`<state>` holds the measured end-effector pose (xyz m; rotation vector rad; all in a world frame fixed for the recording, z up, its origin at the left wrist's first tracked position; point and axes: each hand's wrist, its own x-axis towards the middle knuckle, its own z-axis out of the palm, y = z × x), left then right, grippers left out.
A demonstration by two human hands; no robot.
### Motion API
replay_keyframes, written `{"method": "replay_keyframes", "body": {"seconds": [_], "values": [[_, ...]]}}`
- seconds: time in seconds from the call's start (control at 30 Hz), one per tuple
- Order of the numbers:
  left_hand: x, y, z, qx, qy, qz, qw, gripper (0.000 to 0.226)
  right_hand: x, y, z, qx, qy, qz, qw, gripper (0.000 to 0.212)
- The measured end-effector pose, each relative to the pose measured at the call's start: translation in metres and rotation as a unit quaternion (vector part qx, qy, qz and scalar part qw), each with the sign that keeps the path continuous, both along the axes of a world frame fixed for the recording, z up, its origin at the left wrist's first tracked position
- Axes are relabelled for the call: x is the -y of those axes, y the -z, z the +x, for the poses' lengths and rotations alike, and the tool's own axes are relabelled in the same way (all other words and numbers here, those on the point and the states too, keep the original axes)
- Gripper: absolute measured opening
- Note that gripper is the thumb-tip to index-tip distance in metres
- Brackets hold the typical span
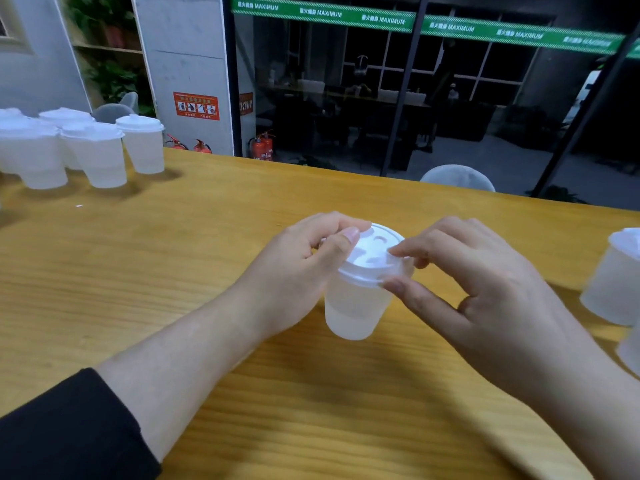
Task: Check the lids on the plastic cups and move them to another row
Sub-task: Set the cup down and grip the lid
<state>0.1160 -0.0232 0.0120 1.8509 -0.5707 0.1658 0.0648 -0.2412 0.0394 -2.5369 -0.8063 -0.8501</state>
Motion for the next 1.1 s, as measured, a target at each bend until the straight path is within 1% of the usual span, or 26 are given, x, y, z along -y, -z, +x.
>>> {"method": "replay_keyframes", "body": {"seconds": [0.1, 0.23, 0.4, 0.6, 0.7, 0.8, 0.87, 0.93, 0.97, 1.0, 1.03, 1.1], "values": [[0.0, 0.0, 0.0, -0.002, -0.002, -0.009, 1.0, 0.04, -0.002, -0.001, 0.0, 0.002, 0.012, -0.006, 1.0, 0.031], [-0.001, -0.001, -0.001, 0.0, -0.002, 0.0, 1.0, 0.04, -0.005, 0.0, -0.004, 0.001, 0.016, 0.011, 1.0, 0.029], [0.0, 0.0, -0.001, -0.003, -0.007, 0.0, 1.0, 0.041, -0.011, -0.005, -0.005, -0.002, 0.033, 0.005, 0.999, 0.026], [-0.001, -0.001, -0.001, 0.002, -0.004, 0.01, 1.0, 0.042, -0.016, -0.014, -0.006, -0.048, 0.039, 0.012, 0.998, 0.026], [-0.001, -0.001, -0.001, 0.008, -0.006, 0.014, 1.0, 0.04, -0.017, -0.008, -0.006, -0.058, 0.039, 0.052, 0.996, 0.02], [-0.001, 0.0, 0.001, 0.019, -0.014, 0.02, 1.0, 0.036, -0.015, -0.003, -0.007, -0.024, 0.043, 0.068, 0.996, 0.023], [-0.001, 0.0, 0.002, 0.021, -0.015, 0.02, 0.999, 0.034, -0.012, -0.005, -0.006, -0.019, 0.043, 0.124, 0.991, 0.026], [-0.001, -0.001, 0.001, 0.017, -0.015, 0.009, 1.0, 0.038, -0.01, -0.01, -0.004, -0.016, 0.045, 0.172, 0.984, 0.028], [0.0, -0.002, 0.001, 0.012, -0.018, -0.009, 1.0, 0.041, -0.01, -0.013, -0.001, -0.03, 0.043, 0.171, 0.984, 0.032], [0.0, -0.004, 0.0, 0.005, -0.031, -0.036, 0.999, 0.044, -0.012, -0.017, 0.002, -0.063, 0.038, 0.153, 0.985, 0.041], [-0.001, -0.006, 0.0, -0.007, -0.054, -0.071, 0.996, 0.046, -0.015, -0.021, 0.006, -0.113, 0.028, 0.123, 0.986, 0.053], [-0.004, -0.009, 0.001, -0.044, -0.12, -0.133, 0.983, 0.043, -0.026, -0.029, 0.014, -0.219, 0.012, 0.044, 0.975, 0.082]]}}
